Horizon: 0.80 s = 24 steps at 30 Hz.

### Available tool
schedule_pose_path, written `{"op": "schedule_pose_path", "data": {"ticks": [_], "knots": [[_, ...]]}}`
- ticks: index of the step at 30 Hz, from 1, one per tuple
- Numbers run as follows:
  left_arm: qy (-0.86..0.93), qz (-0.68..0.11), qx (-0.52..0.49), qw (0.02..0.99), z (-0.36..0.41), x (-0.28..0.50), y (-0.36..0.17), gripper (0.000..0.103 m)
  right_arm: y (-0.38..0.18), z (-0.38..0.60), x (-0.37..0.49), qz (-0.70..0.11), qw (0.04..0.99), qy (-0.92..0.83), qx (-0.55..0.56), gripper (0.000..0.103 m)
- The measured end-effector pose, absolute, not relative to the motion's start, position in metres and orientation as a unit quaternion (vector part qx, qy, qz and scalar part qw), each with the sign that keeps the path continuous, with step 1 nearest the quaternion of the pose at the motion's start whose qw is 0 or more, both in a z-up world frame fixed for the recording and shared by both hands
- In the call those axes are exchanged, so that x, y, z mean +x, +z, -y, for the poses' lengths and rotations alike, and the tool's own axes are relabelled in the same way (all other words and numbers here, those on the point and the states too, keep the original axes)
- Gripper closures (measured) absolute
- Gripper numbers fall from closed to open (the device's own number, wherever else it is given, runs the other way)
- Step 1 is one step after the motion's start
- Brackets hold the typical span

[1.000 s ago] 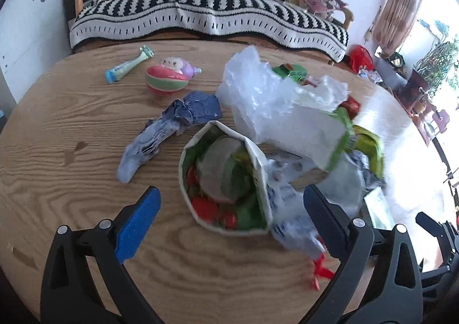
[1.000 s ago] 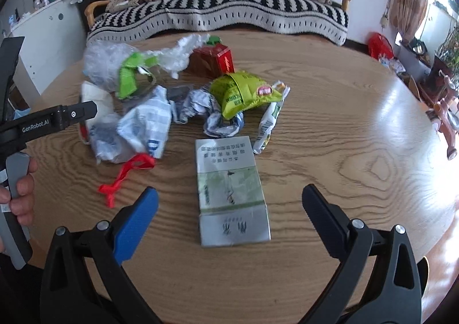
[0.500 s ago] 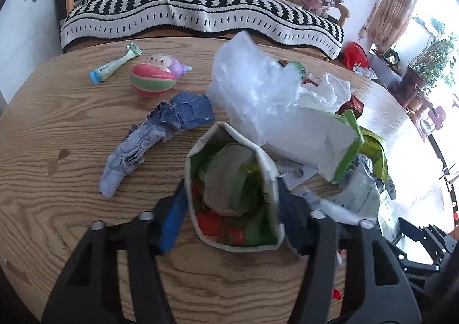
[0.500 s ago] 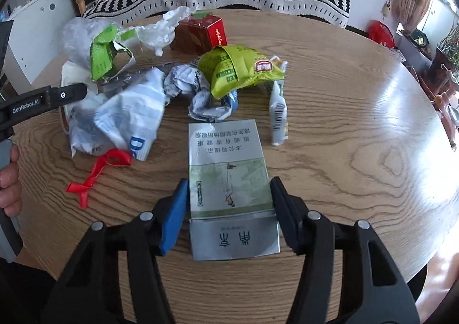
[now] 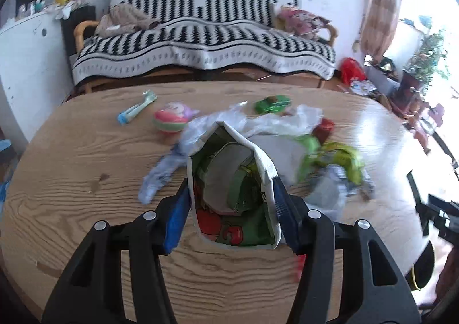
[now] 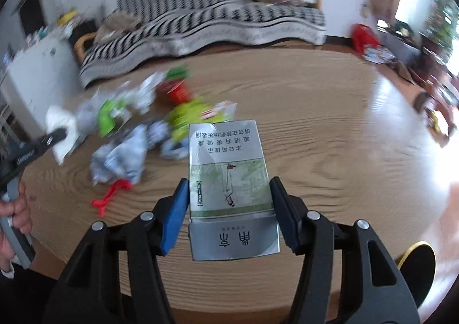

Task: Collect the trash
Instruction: 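Carry both items over the black bin and open both tools to drop them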

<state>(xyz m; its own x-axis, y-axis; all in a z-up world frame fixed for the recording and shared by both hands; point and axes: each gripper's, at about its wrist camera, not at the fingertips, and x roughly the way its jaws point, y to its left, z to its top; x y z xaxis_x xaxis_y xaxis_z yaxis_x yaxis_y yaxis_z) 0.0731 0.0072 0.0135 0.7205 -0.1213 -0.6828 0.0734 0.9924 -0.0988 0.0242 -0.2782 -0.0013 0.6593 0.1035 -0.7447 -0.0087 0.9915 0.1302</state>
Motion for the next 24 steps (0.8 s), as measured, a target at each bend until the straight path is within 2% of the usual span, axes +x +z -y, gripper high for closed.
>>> {"op": "schedule_pose_path", "data": {"ticks": [6,12,16,20,24], "knots": [[-0.162,-0.358,0.012,0.920,0.106,0.056,0.035,0.048,0.021,0.407,-0.027,-0.375,0.917,-0.079,0.113,0.047],[-0.332,-0.374,0.040,0.865,0.295,0.017,0.027,0.048,0.014,0.557,-0.111,-0.371,0.883,-0.225,0.178,0.047],[-0.427,-0.411,0.059,0.803,0.421,-0.025,-0.011,0.048,-0.012,0.636,-0.166,-0.392,0.841,-0.302,0.218,0.047],[-0.472,-0.455,0.082,0.750,0.506,-0.057,-0.058,0.048,-0.054,0.685,-0.200,-0.443,0.789,-0.339,0.258,0.047],[-0.484,-0.500,0.099,0.712,0.559,-0.079,-0.104,0.048,-0.087,0.710,-0.219,-0.479,0.750,-0.351,0.291,0.047]]}}
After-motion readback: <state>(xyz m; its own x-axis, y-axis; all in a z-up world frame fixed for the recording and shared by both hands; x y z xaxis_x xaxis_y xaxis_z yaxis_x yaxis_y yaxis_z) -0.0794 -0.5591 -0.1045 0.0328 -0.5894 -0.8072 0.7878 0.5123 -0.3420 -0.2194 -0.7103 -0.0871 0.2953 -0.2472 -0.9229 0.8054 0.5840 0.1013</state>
